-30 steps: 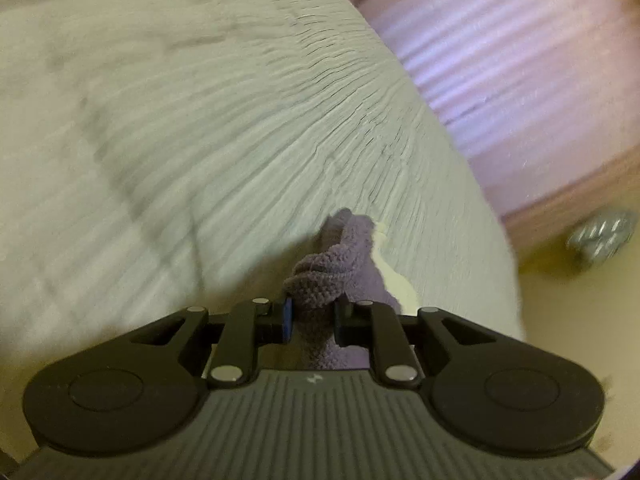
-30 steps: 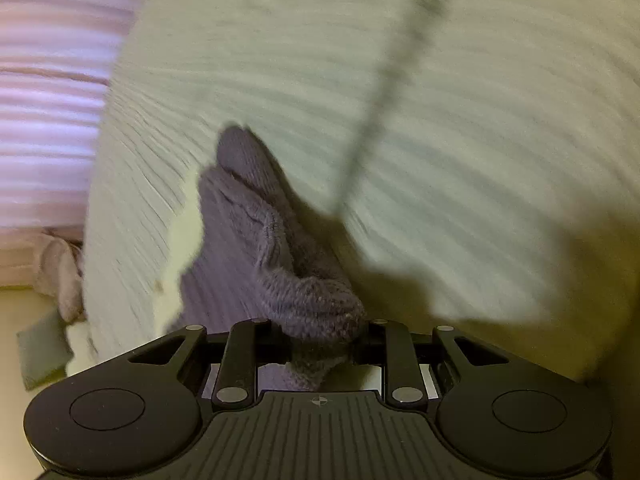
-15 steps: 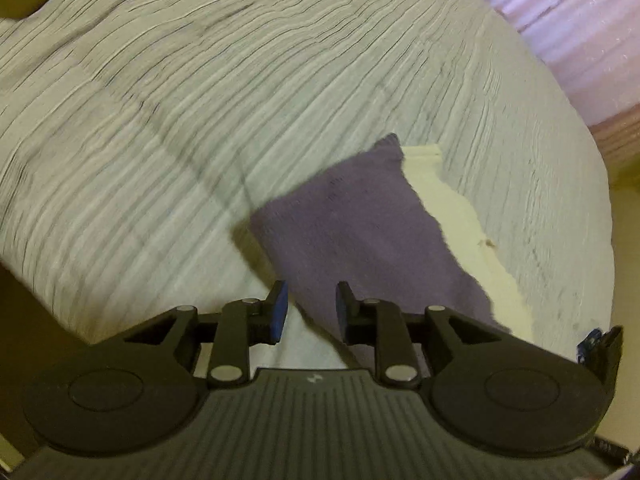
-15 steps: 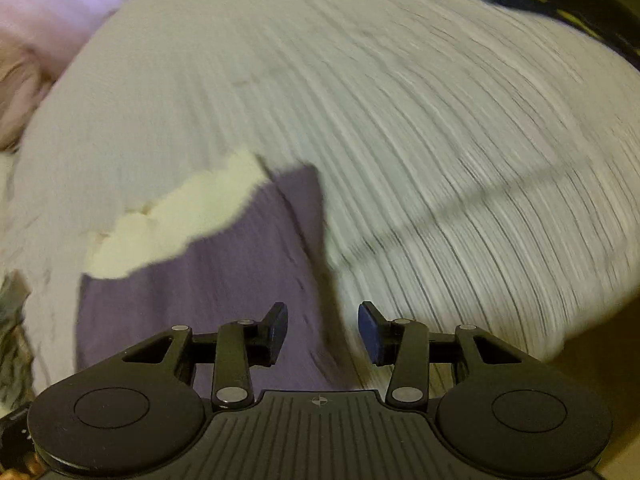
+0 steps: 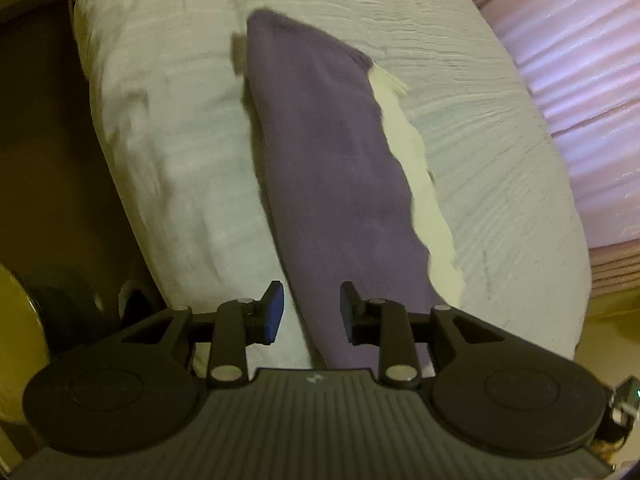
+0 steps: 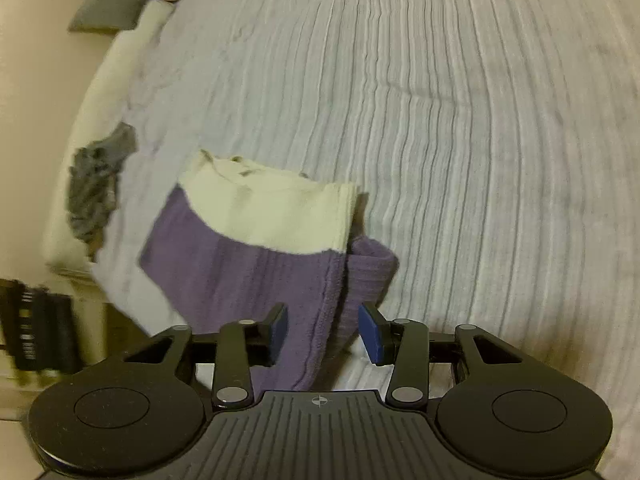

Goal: Fold clothes

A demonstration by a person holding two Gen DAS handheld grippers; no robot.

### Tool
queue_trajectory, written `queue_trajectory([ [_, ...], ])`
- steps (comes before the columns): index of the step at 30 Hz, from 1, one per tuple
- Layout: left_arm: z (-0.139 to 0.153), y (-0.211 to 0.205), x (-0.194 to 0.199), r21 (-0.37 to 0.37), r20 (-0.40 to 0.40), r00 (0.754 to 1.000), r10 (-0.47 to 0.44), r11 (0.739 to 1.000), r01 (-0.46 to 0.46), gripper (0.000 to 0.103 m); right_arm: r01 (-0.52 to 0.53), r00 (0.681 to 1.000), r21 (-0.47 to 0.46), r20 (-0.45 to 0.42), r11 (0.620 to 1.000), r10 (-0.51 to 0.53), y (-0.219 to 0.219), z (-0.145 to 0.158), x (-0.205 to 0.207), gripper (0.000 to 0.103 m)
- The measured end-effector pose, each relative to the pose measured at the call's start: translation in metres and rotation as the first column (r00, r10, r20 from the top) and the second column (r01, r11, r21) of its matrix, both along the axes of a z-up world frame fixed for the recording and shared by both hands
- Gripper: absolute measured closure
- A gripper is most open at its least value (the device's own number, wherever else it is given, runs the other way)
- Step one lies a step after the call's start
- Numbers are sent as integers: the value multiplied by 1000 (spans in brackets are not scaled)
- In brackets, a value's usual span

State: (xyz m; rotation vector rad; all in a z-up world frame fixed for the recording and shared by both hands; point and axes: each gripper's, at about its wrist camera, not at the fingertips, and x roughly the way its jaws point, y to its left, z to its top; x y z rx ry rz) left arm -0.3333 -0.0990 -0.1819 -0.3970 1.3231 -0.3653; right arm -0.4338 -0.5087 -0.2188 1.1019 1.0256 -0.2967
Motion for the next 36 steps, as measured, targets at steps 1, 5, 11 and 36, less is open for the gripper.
queue_trajectory([
  [1,-6,-3,-10,-9,-13,1000,26,1000,-26,70,4,1000,33,10,999,-4,-5,-7,-1,60],
  [5,-32,-10,-45,-55,-70,991,115,991,-119,69,13,999,145,41,989,-19,-23,-34,0,60],
  [11,-73,-14,-76,-93,-154,958,241,962,-257,62,-29,998,164,56,986,20,-45,-72,30,60],
  [36,-138,-21,-82,-297,-54,959,278,913,-281,83,-384,915,-3,134,923,381,-84,-106,49,43],
])
